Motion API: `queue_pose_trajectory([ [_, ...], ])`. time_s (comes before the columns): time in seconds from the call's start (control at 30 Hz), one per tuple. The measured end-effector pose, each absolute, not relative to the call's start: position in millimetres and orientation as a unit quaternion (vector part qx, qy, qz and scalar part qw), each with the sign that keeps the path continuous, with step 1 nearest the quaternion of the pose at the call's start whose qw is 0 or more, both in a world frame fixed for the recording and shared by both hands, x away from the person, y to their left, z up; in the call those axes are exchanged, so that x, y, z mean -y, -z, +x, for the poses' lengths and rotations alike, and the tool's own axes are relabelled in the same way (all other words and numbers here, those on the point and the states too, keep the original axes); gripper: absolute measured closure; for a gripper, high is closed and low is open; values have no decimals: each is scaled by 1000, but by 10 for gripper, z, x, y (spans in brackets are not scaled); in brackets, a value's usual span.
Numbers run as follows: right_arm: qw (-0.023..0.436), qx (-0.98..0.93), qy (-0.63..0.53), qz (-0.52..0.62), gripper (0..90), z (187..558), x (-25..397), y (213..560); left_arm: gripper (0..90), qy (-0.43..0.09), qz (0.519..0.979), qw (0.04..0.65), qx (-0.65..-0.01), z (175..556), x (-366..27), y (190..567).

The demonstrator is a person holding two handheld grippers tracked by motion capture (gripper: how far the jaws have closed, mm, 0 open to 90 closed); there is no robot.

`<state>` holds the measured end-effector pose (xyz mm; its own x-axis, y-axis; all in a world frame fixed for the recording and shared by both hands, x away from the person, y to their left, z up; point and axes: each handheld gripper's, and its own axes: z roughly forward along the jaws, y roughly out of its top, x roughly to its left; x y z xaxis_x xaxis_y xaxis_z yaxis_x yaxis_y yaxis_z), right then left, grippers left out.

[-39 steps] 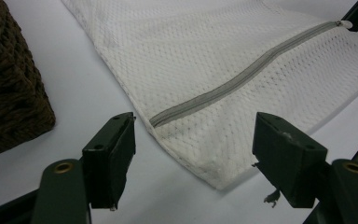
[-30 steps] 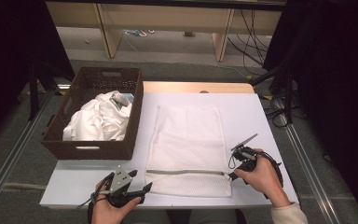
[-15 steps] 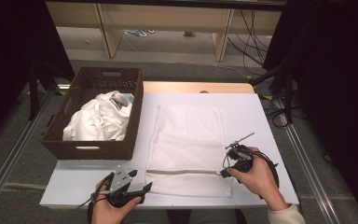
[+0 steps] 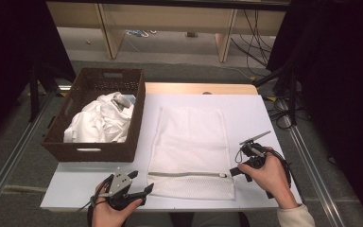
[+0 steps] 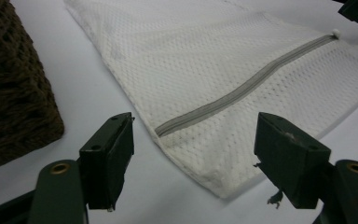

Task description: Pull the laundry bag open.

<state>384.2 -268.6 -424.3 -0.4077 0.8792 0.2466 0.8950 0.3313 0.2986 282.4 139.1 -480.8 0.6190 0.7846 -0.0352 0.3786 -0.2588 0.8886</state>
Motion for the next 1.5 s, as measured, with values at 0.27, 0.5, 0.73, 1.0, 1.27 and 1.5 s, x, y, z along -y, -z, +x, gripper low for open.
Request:
queue_pose_trajectory([
  [0.27,24,809,195,-554,600,3883,2705,4252,274,-206,758,478,-394,2817,-1381,4825],
  [0.5,31,804,188,-564,591,3892,2706,4265,275,-206,757,478,-396,2814,-1387,4830],
  [0.73,50,790,172,-587,593,3873,2696,4245,275,-207,759,478,-390,2818,-1383,4830],
  [1.0,60,786,157,-594,604,3905,2704,4323,274,-204,756,481,-394,2815,-1377,4834],
  [1.27,72,776,146,-610,605,3936,2682,4416,274,-211,765,474,-381,2830,-1389,4821],
  [1.5,60,795,161,-582,609,3983,2691,4478,274,-212,765,474,-380,2826,-1383,4817],
])
